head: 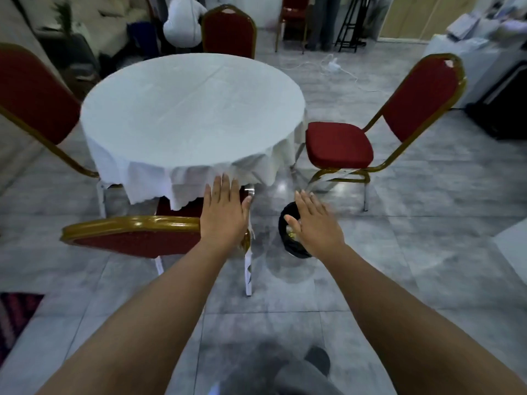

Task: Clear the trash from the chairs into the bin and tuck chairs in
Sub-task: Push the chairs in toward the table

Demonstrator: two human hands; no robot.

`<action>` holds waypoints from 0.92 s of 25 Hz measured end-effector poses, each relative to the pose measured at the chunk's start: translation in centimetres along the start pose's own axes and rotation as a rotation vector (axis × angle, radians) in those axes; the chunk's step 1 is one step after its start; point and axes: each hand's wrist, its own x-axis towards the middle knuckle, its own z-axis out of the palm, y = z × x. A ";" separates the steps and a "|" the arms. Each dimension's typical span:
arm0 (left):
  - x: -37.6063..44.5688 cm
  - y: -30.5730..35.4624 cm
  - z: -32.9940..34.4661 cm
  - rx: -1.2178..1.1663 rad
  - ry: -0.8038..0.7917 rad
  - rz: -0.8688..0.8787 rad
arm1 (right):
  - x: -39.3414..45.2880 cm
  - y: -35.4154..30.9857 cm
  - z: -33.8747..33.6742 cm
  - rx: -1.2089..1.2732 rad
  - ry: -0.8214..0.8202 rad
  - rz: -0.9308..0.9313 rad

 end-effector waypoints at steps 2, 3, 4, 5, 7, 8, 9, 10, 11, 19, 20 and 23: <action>1.7 5.5 1.4 -0.025 -0.036 0.066 | 0.0 5.4 -0.9 0.027 0.009 0.060; 2.5 8.3 2.0 -0.039 -0.056 0.090 | 0.1 8.0 -1.3 0.036 0.009 0.090; 3.4 11.2 2.5 -0.048 -0.072 0.111 | 0.1 10.8 -1.8 0.043 0.008 0.116; 4.2 13.8 3.0 -0.054 -0.078 0.125 | 0.0 13.3 -2.2 0.041 0.013 0.140; 5.9 19.1 3.9 -0.091 -0.102 0.160 | -0.1 18.4 -2.9 0.013 0.051 0.187; 6.7 21.9 4.4 -0.115 -0.124 0.184 | -0.1 21.1 -3.2 0.005 0.074 0.217; 7.4 24.3 4.9 -0.125 -0.144 0.209 | -0.2 23.5 -3.5 0.003 0.082 0.246; 8.0 26.5 5.4 -0.122 -0.162 0.234 | -0.5 25.6 -3.8 0.006 0.079 0.277; 8.7 28.6 6.0 -0.117 -0.178 0.260 | -0.7 27.8 -3.9 0.006 0.076 0.306; 18.8 41.0 10.0 -0.123 -0.263 0.342 | 4.8 42.0 -5.6 0.025 0.066 0.455; 20.8 42.6 10.5 -0.122 -0.272 0.346 | 6.5 43.8 -6.0 0.022 0.068 0.461; 27.1 47.5 11.6 -0.141 -0.290 0.345 | 12.0 48.9 -8.2 0.021 0.076 0.466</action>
